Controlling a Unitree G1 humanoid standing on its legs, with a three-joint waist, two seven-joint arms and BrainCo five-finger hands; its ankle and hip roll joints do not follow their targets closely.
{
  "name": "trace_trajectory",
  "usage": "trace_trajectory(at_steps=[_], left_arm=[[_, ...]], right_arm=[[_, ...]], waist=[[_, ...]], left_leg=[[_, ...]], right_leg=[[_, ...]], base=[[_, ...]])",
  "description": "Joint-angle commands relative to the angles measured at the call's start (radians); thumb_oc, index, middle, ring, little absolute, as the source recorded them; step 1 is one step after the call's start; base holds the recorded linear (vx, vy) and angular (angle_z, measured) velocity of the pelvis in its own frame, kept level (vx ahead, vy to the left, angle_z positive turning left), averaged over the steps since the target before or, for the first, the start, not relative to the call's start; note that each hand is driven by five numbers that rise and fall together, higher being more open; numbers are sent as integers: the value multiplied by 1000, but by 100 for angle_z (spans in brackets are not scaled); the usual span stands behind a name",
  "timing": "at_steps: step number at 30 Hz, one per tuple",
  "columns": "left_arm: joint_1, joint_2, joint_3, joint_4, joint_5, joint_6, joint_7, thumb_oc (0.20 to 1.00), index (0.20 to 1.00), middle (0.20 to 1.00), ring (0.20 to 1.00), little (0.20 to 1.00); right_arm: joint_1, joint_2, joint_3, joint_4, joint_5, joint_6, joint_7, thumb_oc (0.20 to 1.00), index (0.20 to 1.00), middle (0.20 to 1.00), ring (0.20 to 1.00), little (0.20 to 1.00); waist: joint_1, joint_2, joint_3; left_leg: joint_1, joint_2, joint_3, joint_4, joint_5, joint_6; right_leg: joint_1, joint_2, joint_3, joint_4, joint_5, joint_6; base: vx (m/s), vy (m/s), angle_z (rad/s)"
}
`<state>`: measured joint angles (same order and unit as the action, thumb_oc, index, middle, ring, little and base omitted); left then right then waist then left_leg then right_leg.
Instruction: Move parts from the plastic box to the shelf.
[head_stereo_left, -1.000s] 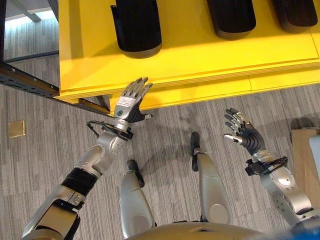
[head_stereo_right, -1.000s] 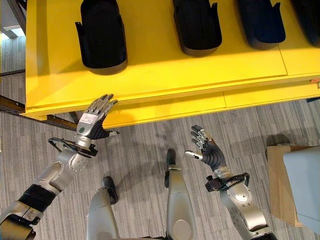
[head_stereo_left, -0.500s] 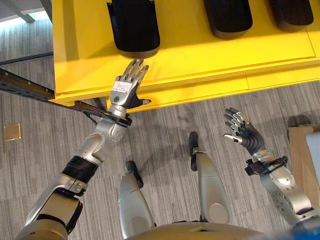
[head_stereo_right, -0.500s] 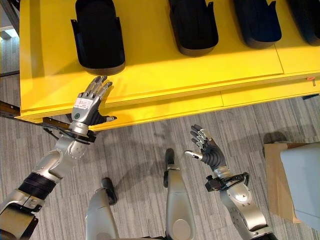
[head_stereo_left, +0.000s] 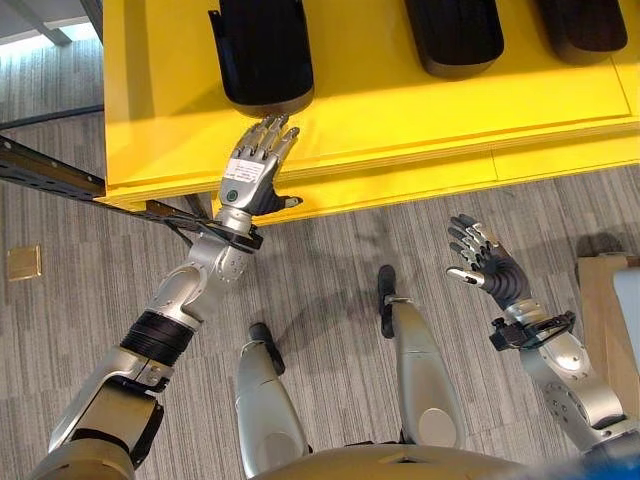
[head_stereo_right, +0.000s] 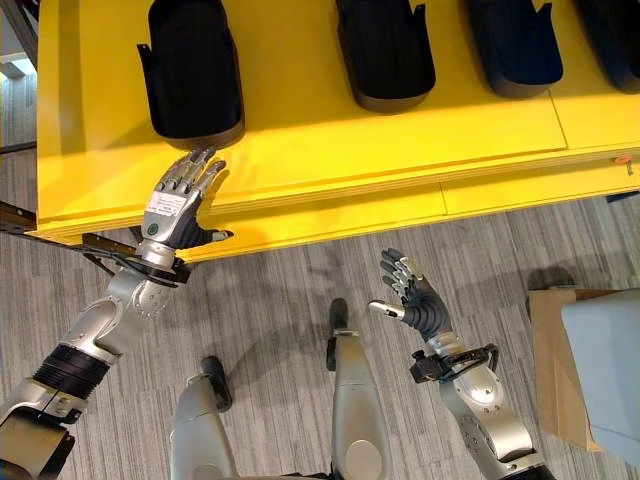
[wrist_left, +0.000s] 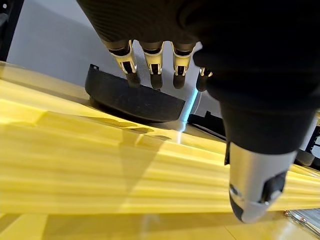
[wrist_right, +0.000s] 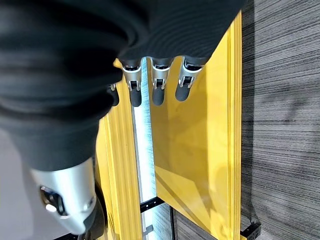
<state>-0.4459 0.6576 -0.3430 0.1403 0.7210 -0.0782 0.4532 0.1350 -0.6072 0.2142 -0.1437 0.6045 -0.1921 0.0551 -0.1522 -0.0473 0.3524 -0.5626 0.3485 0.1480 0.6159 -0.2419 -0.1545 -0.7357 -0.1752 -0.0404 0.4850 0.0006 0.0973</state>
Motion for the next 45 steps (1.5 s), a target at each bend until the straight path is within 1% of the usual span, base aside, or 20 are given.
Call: trace_trajectory(at_steps=[1, 8, 26, 27, 28, 29, 30, 32, 33, 34, 35, 36, 37, 38, 39, 41, 42, 43, 44, 45], left_arm=[[15, 28, 1, -24, 16, -23, 7, 1000, 1000, 1000, 1000, 1000], [4, 25, -12, -5, 14, -23, 4, 1000, 1000, 1000, 1000, 1000], [-81, 6, -42, 98, 16, 15, 24, 1000, 1000, 1000, 1000, 1000], [-89, 1, -46, 110, 11, 19, 24, 1000, 1000, 1000, 1000, 1000], [-91, 1, -46, 116, 9, 21, 26, 1000, 1000, 1000, 1000, 1000], [-95, 0, -46, 121, 9, 24, 27, 1000, 1000, 1000, 1000, 1000], [-98, -2, -45, 128, 8, 28, 29, 1000, 1000, 1000, 1000, 1000], [-105, -4, -48, 135, 10, 32, 29, 1000, 1000, 1000, 1000, 1000], [-109, -5, -49, 135, 9, 33, 28, 1000, 1000, 1000, 1000, 1000], [-110, -5, -50, 135, 9, 33, 28, 1000, 1000, 1000, 1000, 1000], [-115, -5, -52, 142, 10, 34, 30, 1000, 1000, 1000, 1000, 1000], [-123, -9, -58, 152, 7, 36, 31, 1000, 1000, 1000, 1000, 1000], [-124, -9, -58, 152, 7, 37, 31, 1000, 1000, 1000, 1000, 1000], [-129, -11, -61, 156, 6, 39, 32, 1000, 1000, 1000, 1000, 1000], [-130, -11, -61, 157, 6, 39, 32, 1000, 1000, 1000, 1000, 1000], [-136, -10, -61, 162, 6, 42, 35, 1000, 1000, 1000, 1000, 1000], [-136, -11, -61, 161, 6, 42, 35, 1000, 1000, 1000, 1000, 1000], [-142, -9, -62, 163, 6, 43, 37, 1000, 1000, 1000, 1000, 1000], [-146, -8, -62, 163, 5, 44, 38, 1000, 1000, 1000, 1000, 1000], [-148, -8, -61, 170, 4, 45, 41, 1000, 1000, 1000, 1000, 1000]], right_arm=[[40, -22, -9, -93, 4, -51, -3, 1000, 1000, 1000, 1000, 1000], [42, -24, -8, -93, 6, -54, -3, 1000, 1000, 1000, 1000, 1000], [56, -32, -8, -94, 10, -51, -2, 1000, 1000, 1000, 1000, 1000], [56, -31, -6, -93, 12, -51, -1, 1000, 1000, 1000, 1000, 1000], [56, -31, -6, -92, 11, -51, -1, 1000, 1000, 1000, 1000, 1000], [56, -32, -6, -92, 12, -50, -1, 1000, 1000, 1000, 1000, 1000], [56, -32, -7, -92, 13, -50, 0, 1000, 1000, 1000, 1000, 1000], [57, -35, -8, -92, 12, -48, 0, 1000, 1000, 1000, 1000, 1000], [58, -35, -8, -92, 13, -48, 0, 1000, 1000, 1000, 1000, 1000], [58, -35, -8, -92, 13, -48, 0, 1000, 1000, 1000, 1000, 1000], [59, -35, -8, -92, 14, -48, 0, 1000, 1000, 1000, 1000, 1000], [60, -34, -7, -93, 15, -47, 1, 1000, 1000, 1000, 1000, 1000], [60, -35, -8, -93, 15, -48, 1, 1000, 1000, 1000, 1000, 1000], [60, -36, -7, -93, 16, -47, 0, 1000, 1000, 1000, 1000, 1000], [60, -36, -7, -92, 16, -47, 0, 1000, 1000, 1000, 1000, 1000], [61, -36, -6, -92, 17, -48, 1, 1000, 1000, 1000, 1000, 1000], [61, -36, -7, -92, 17, -49, 1, 1000, 1000, 1000, 1000, 1000], [61, -35, -7, -91, 16, -50, -1, 1000, 1000, 1000, 1000, 1000], [61, -34, -7, -91, 15, -49, -1, 1000, 1000, 1000, 1000, 1000], [61, -36, -6, -91, 13, -50, -1, 1000, 1000, 1000, 1000, 1000]], waist=[[0, -6, -60], [0, -6, -60], [-11, -8, -70], [-12, -5, -74], [-12, -5, -74], [-13, -8, -69], [-13, -6, -74], [-14, -7, -74], [-15, -9, -69], [-15, -9, -69], [-15, -7, -75], [-18, -8, -75], [-18, -11, -69], [-19, -10, -69], [-18, -8, -74], [-19, -9, -73], [-19, -11, -68], [-19, -12, -67], [-19, -9, -72], [-20, -9, -72]], left_leg=[[-78, 20, -45, -110, 184, 10], [-80, 21, -44, -108, 184, 10], [-95, 24, -41, -100, 184, 10], [-87, 27, -43, -94, 157, 1], [-87, 27, -44, -94, 157, 2], [-99, 27, -41, -95, 182, 9], [-89, 29, -44, -92, 158, 1], [-89, 29, -44, -93, 158, 1], [-100, 27, -40, -95, 182, 9], [-100, 27, -40, -94, 182, 9], [-90, 28, -44, -93, 158, 2], [-91, 28, -44, -91, 158, 1], [-101, 26, -41, -93, 182, 9], [-102, 27, -41, -92, 183, 8], [-91, 28, -44, -90, 158, 1], [-93, 29, -44, -87, 158, 1], [-103, 27, -41, -89, 182, 8], [-103, 26, -40, -90, 182, 9], [-93, 28, -43, -88, 158, 2], [-93, 28, -42, -89, 158, 2]], right_leg=[[48, -54, 37, 56, -41, 37], [46, -53, 38, 56, -39, 38], [28, -50, 42, 65, -38, 38], [35, -49, 44, 73, -63, 44], [33, -49, 45, 74, -63, 44], [23, -50, 45, 70, -41, 37], [30, -49, 45, 76, -63, 43], [29, -49, 46, 76, -63, 44], [21, -49, 46, 70, -40, 37], [21, -49, 46, 70, -40, 37], [30, -48, 47, 76, -63, 44], [31, -48, 46, 75, -64, 44], [23, -48, 45, 69, -41, 38], [23, -49, 45, 70, -39, 38], [31, -48, 45, 76, -62, 44], [29, -47, 45, 77, -61, 44], [21, -48, 45, 71, -38, 38], [21, -47, 46, 69, -38, 38], [29, -46, 47, 75, -60, 44], [28, -46, 47, 76, -59, 44]], base=[[0, 0, 0], [-4, -1, 2], [6, 2, -1], [98, 10, -1], [0, 0, 0], [7, 4, -6], [9, 2, -9], [10, -1, -11], [-78, -5, -11], [9, -1, -10], [104, 1, -13], [19, -3, -10], [-63, -4, -4], [8, 2, 5], [99, 6, 5], [8, -1, 4], [-79, -3, 5], [3, 2, 4], [91, 8, 2], [104, 11, 2]])
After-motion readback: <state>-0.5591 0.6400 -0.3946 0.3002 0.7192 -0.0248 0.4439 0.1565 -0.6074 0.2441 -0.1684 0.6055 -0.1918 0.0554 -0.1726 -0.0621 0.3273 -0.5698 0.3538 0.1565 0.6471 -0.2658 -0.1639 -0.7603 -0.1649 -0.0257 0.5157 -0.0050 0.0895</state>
